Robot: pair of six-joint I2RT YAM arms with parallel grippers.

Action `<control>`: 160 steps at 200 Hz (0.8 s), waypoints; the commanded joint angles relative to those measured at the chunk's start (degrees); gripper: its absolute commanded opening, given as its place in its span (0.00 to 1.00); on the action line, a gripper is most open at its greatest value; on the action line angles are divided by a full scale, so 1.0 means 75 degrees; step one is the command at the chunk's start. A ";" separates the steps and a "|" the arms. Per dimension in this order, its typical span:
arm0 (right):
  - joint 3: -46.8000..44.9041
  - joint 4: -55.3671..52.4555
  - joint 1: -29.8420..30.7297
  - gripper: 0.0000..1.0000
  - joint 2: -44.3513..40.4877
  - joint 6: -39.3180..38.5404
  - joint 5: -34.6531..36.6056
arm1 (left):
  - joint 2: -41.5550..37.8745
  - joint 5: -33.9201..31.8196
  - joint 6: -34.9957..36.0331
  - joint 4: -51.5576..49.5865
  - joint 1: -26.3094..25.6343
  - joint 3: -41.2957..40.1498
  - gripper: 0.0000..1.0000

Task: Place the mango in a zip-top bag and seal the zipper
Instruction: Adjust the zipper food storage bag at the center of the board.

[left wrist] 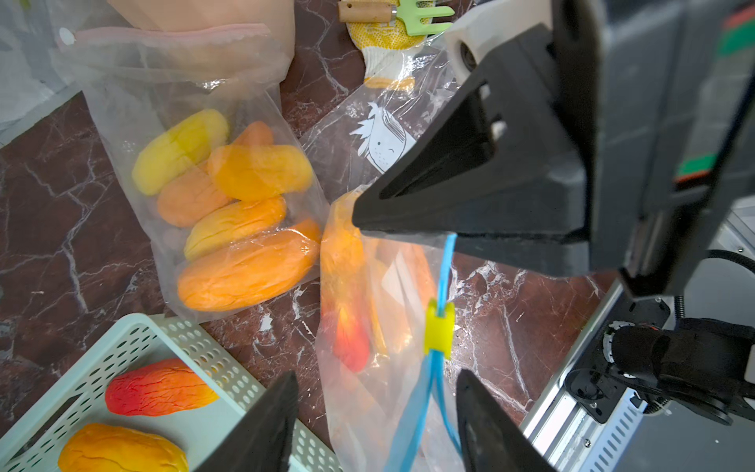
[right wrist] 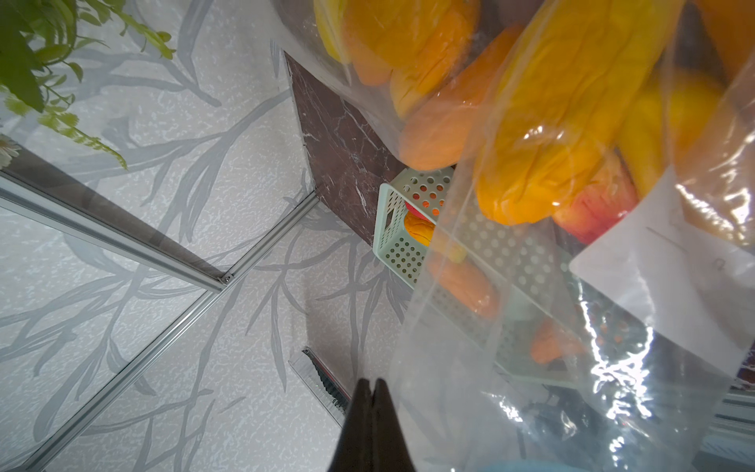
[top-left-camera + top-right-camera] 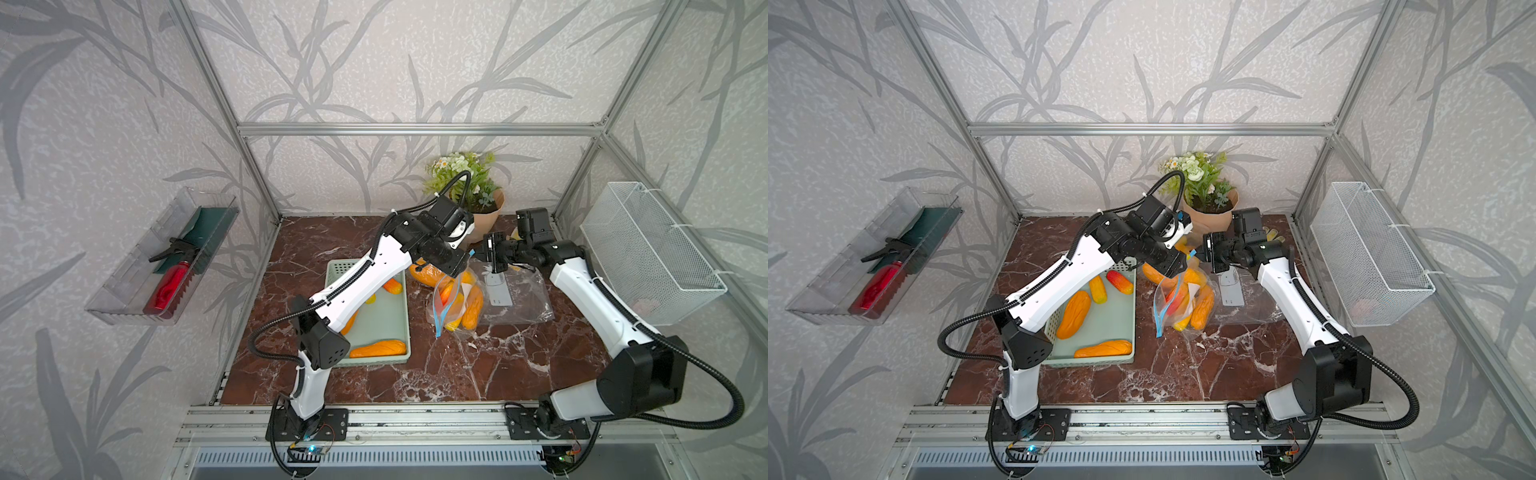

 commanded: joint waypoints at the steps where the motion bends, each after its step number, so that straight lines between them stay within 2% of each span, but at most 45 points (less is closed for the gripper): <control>1: 0.0265 -0.0126 -0.0034 0.00 -0.0232 -0.0079 0.0023 | 0.0108 0.0258 0.0051 -0.0074 -0.0091 0.0174 0.60; 14: 0.0275 -0.0133 -0.0045 0.00 -0.0244 -0.0079 0.0023 | 0.0140 0.0135 0.0041 -0.0081 -0.0105 0.0045 0.54; 24: 0.0279 -0.0162 -0.0064 0.00 -0.0273 -0.0079 0.0055 | 0.0178 -0.0095 0.0033 -0.0126 -0.0105 -0.0015 0.43; 29: 0.0278 -0.0176 -0.0077 0.00 -0.0289 -0.0084 0.0058 | 0.0189 -0.0213 0.0047 -0.0153 -0.0097 -0.0016 0.35; 44: 0.0340 -0.0318 -0.0133 0.00 -0.0337 -0.0167 0.0081 | 0.0191 -0.0482 -0.0007 -0.0198 -0.0071 0.0069 0.00; 67: 0.0596 -0.1024 -0.0198 0.00 -0.0448 -0.0525 0.0155 | 0.0161 -0.0434 -0.0031 -0.0152 -0.0070 0.0196 0.00; 85: 0.0961 -0.1902 -0.0209 0.29 -0.0567 -0.0908 0.0340 | 0.0155 -0.0295 0.0093 -0.0136 -0.0093 0.0150 0.00; 106: 0.1202 -0.2549 -0.0218 0.47 -0.0725 -0.1063 0.0444 | 0.0096 -0.0207 0.0241 -0.0086 -0.0116 0.0063 0.00; 128: 0.1305 -0.2719 -0.0209 0.55 -0.0828 -0.0926 0.0309 | 0.0040 -0.0158 0.0405 -0.0012 -0.0139 0.0063 0.00; 160: 0.1383 -0.2493 -0.0201 0.56 -0.0759 -0.0569 0.0081 | 0.0025 -0.0215 0.0669 0.0030 -0.0233 0.0043 0.00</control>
